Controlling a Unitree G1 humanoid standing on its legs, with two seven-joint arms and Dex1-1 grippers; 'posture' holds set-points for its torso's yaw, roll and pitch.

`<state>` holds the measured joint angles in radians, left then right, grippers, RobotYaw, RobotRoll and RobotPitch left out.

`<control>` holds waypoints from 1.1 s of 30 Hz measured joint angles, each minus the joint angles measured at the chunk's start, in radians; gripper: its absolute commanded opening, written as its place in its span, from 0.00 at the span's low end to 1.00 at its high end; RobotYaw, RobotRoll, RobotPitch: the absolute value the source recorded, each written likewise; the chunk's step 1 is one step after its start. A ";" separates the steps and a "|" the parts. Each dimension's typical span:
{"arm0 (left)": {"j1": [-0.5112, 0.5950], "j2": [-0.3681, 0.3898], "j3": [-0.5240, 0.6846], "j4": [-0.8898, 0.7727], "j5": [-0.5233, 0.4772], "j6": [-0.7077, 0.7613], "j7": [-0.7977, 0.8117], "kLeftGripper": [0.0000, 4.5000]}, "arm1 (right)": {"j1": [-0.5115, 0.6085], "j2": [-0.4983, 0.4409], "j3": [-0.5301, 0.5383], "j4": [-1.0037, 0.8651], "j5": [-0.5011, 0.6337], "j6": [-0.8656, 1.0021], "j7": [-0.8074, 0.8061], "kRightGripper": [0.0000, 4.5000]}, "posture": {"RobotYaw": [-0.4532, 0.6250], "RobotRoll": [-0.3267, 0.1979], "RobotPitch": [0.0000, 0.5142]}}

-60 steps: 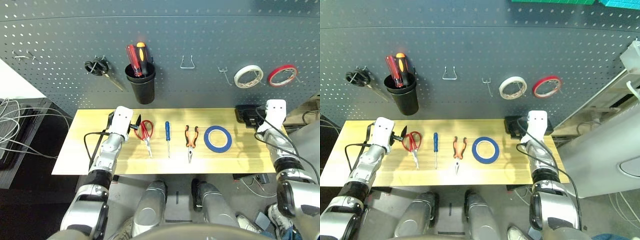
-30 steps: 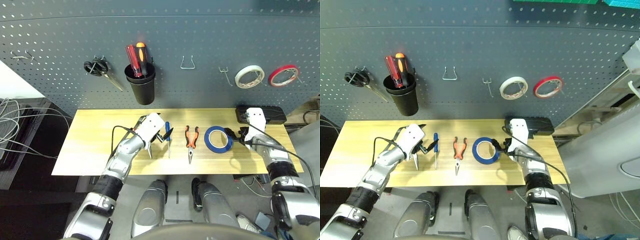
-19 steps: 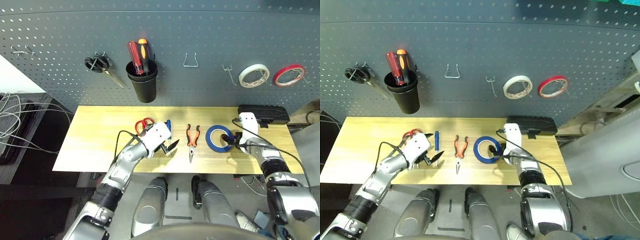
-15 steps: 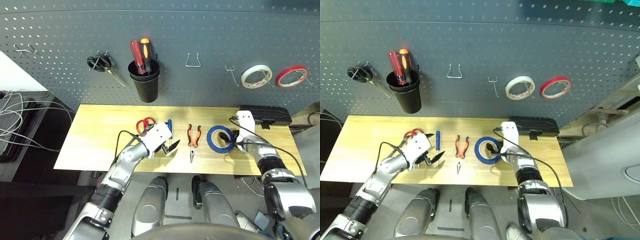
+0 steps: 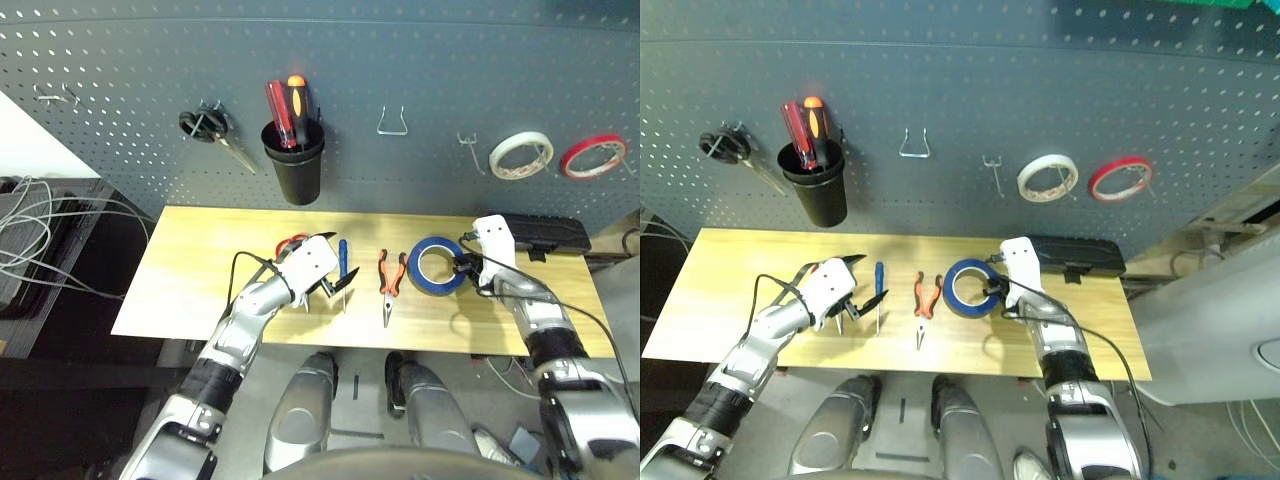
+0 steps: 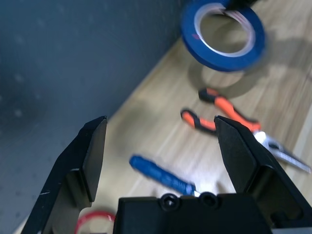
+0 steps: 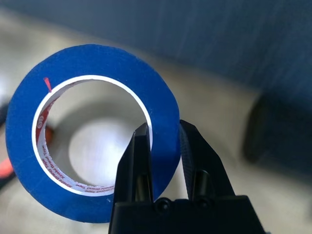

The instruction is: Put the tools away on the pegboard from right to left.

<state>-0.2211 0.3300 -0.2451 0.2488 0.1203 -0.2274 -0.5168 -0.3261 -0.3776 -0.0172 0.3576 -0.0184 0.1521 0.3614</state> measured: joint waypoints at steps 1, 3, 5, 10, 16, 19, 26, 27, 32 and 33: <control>0.000 0.000 0.002 0.000 -0.003 -0.011 0.000 1.00 | 0.017 -0.003 0.001 -0.053 -0.002 -0.033 -0.001 0.16 | 0.52 0.62 0.37; -0.001 -0.001 0.006 0.000 -0.008 -0.033 0.000 1.00 | 0.052 -0.008 0.007 -0.144 -0.008 -0.089 0.002 0.16 | 0.51 0.62 0.39; -0.003 -0.004 0.006 0.000 -0.015 -0.054 -0.001 1.00 | 0.093 -0.023 0.019 -0.213 -0.024 -0.138 0.006 0.16 | 0.50 0.62 0.39; -0.023 -0.005 0.010 0.002 -0.020 -0.089 0.000 1.00 | 0.180 -0.067 0.030 -0.347 -0.044 -0.238 0.016 0.16 | 0.49 0.62 0.41; -0.032 -0.002 0.011 0.015 -0.024 -0.113 -0.001 1.00 | 0.261 -0.087 0.015 -0.436 -0.062 -0.275 0.002 0.16 | 0.48 0.62 0.43; -0.034 0.000 0.013 0.017 -0.034 -0.124 -0.004 1.00 | 0.297 -0.088 -0.008 -0.490 -0.069 -0.306 -0.020 0.16 | 0.47 0.62 0.44; -0.044 -0.012 0.017 0.004 -0.100 -0.158 -0.051 1.00 | 0.358 -0.085 -0.063 -0.628 -0.100 -0.377 -0.093 0.16 | 0.45 0.62 0.44; -0.047 -0.017 0.017 0.000 -0.115 -0.162 -0.061 1.00 | 0.362 -0.085 -0.072 -0.640 -0.103 -0.385 -0.100 0.16 | 0.45 0.62 0.44; -0.058 -0.018 0.018 -0.004 -0.146 -0.191 -0.104 1.00 | 0.361 -0.084 -0.129 -0.664 -0.105 -0.397 -0.136 0.16 | 0.43 0.62 0.43; -0.059 -0.019 0.018 -0.004 -0.151 -0.194 -0.109 1.00 | 0.349 -0.086 -0.131 -0.663 -0.106 -0.396 -0.136 0.16 | 0.43 0.62 0.43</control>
<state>-0.2803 0.3114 -0.2271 0.2449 -0.0306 -0.4212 -0.6255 0.0228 -0.4633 -0.1482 -0.3057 -0.1248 -0.2436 0.2251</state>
